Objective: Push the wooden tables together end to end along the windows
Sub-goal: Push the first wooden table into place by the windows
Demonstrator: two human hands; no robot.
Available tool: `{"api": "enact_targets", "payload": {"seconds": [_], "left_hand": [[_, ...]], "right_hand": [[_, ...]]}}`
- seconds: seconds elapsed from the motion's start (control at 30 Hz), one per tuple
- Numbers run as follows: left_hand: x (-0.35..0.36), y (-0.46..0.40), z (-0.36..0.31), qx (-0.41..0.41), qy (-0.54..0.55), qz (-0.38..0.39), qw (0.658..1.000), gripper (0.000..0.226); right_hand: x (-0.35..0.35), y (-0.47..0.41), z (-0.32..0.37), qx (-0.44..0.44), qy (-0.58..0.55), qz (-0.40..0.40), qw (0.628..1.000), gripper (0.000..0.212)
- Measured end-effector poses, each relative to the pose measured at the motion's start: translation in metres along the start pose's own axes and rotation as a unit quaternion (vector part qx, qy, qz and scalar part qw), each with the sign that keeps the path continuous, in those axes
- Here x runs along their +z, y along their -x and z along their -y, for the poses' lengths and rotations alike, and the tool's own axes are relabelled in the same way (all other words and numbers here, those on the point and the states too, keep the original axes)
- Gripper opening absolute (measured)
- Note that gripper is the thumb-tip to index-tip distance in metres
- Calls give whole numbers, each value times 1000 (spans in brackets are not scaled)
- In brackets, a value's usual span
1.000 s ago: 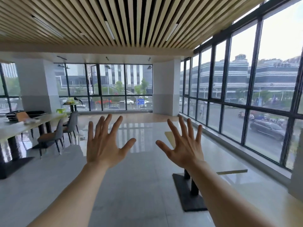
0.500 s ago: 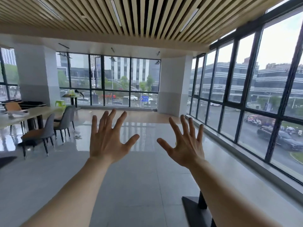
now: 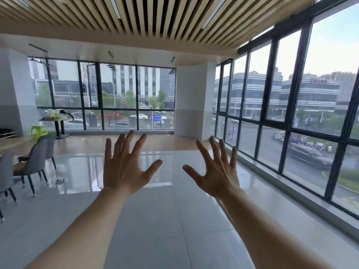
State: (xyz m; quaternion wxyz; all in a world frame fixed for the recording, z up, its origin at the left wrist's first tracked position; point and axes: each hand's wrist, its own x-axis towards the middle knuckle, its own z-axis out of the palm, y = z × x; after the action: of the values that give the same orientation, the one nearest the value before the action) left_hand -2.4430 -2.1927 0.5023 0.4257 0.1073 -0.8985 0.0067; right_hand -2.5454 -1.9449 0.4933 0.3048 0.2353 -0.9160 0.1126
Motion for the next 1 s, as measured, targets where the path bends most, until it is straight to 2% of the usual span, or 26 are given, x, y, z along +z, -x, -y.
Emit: {"api": "enact_targets", "payload": {"seconds": [0.27, 0.47, 0.7, 0.87, 1.0], "left_hand": [[230, -200, 35, 20, 7, -4, 1000, 90], [356, -312, 59, 23, 17, -6, 1000, 90], [564, -444, 71, 57, 67, 1, 996, 89], [713, -561, 52, 100, 129, 28, 986, 90], [812, -642, -5, 158, 182, 59, 969, 91]], "right_hand": [[175, -237, -68, 24, -19, -15, 999, 98], [264, -371, -97, 24, -22, -19, 999, 99], [411, -511, -164, 68, 25, -7, 997, 95], [492, -619, -227, 143, 73, 7, 987, 97], [521, -679, -300, 205, 118, 15, 971, 102]]}}
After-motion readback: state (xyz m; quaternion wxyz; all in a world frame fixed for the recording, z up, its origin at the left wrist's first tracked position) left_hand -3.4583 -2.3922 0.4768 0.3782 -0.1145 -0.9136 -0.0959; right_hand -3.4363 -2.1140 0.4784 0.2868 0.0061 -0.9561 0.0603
